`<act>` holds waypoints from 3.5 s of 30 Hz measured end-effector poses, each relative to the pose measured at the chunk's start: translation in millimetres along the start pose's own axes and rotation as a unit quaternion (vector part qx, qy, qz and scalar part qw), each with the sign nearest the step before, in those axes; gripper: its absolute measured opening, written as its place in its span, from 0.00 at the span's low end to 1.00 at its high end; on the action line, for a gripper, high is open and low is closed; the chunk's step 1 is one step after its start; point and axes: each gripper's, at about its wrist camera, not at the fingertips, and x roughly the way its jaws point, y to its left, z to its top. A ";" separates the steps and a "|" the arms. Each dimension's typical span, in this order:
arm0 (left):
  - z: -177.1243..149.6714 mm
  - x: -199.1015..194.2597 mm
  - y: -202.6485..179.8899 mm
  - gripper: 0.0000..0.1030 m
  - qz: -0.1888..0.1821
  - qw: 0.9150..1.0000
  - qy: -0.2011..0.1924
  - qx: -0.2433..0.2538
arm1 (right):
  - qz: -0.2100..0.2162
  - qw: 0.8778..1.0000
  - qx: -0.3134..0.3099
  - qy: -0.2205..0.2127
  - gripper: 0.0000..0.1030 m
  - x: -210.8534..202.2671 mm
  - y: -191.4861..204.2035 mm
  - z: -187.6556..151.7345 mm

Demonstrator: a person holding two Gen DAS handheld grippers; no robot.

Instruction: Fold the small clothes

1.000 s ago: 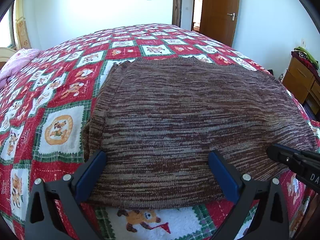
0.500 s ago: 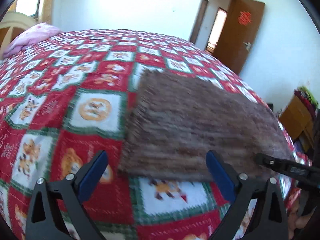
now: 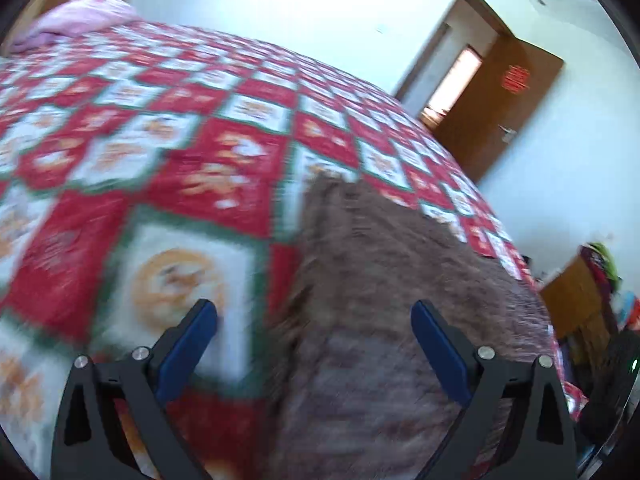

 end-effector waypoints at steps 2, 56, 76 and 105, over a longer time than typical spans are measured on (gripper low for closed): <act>9.2 15.6 -0.5 0.96 -0.009 1.000 0.010 -0.008 | 0.002 1.000 0.002 -0.003 0.10 -0.8 -1.2 -1.2; -23.1 25.1 -133.0 0.04 -0.152 0.973 0.115 0.131 | 0.247 0.938 0.239 -0.040 0.10 0.1 -76.4 3.0; 5.3 24.8 -22.7 0.50 -0.082 0.995 0.054 0.017 | 0.210 0.969 0.128 0.038 0.43 45.3 -1.2 38.2; 2.3 26.6 -12.2 0.52 -0.107 0.993 0.042 0.004 | 0.172 0.968 0.180 -0.018 0.37 44.8 -20.4 38.8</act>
